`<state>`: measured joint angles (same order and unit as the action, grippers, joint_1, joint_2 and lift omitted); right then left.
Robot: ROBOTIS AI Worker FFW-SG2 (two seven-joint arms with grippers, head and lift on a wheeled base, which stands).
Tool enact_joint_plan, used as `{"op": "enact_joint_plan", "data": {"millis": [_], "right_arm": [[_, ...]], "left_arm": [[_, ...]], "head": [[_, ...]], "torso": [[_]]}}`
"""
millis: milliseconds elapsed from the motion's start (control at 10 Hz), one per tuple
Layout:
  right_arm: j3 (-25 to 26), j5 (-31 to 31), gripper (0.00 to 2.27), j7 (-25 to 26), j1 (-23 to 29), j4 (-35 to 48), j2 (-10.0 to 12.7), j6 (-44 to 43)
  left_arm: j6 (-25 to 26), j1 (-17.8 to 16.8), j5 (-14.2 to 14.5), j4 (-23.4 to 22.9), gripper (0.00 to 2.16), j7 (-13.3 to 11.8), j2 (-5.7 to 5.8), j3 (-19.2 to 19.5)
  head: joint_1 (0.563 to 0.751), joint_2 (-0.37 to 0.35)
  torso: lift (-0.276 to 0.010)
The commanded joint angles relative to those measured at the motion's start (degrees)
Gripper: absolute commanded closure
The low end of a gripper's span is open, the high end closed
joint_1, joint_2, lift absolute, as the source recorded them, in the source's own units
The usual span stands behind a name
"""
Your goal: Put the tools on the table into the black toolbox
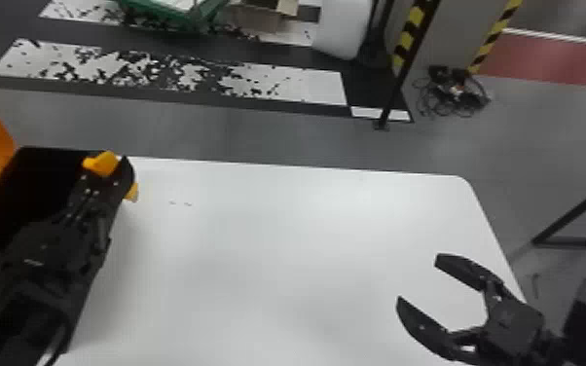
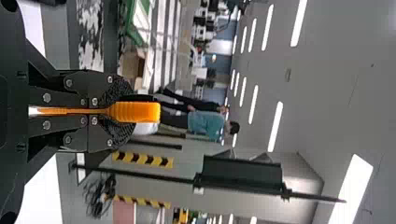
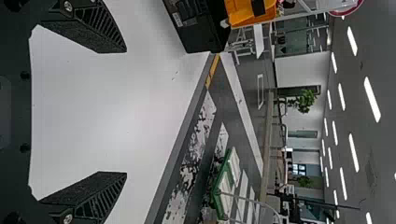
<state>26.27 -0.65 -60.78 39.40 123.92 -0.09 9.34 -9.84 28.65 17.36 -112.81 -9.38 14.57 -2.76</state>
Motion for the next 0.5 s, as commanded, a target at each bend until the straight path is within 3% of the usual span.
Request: {"op": "enact_joint_plan", "data": {"millis": [0,200,400], "right_arm": [[0.19,-0.23,0.08,-0.22,-0.11,-1.40,0.14,-1.29],[1.86,-2.34,0.08,-1.10,0.24,-3.34,0.14,-3.75],[3.09,-2.78,0.08,-1.45,0.24,-4.30,0.14,-4.10]], "left_arm": [[-3.03,1.59,-0.05,2.06,2.12,-0.03,-0.86,5.23],[-4.08,0.53,-0.84,6.37,2.12,0.06,-1.03,8.39],[-4.61,-1.31,-3.12,11.21,2.12,0.24,-1.03,9.53]], "head": [[0.695,-0.102],[0.695,-0.001],[0.695,0.035]], "torso": [[-0.039],[-0.039],[-0.039]]}}
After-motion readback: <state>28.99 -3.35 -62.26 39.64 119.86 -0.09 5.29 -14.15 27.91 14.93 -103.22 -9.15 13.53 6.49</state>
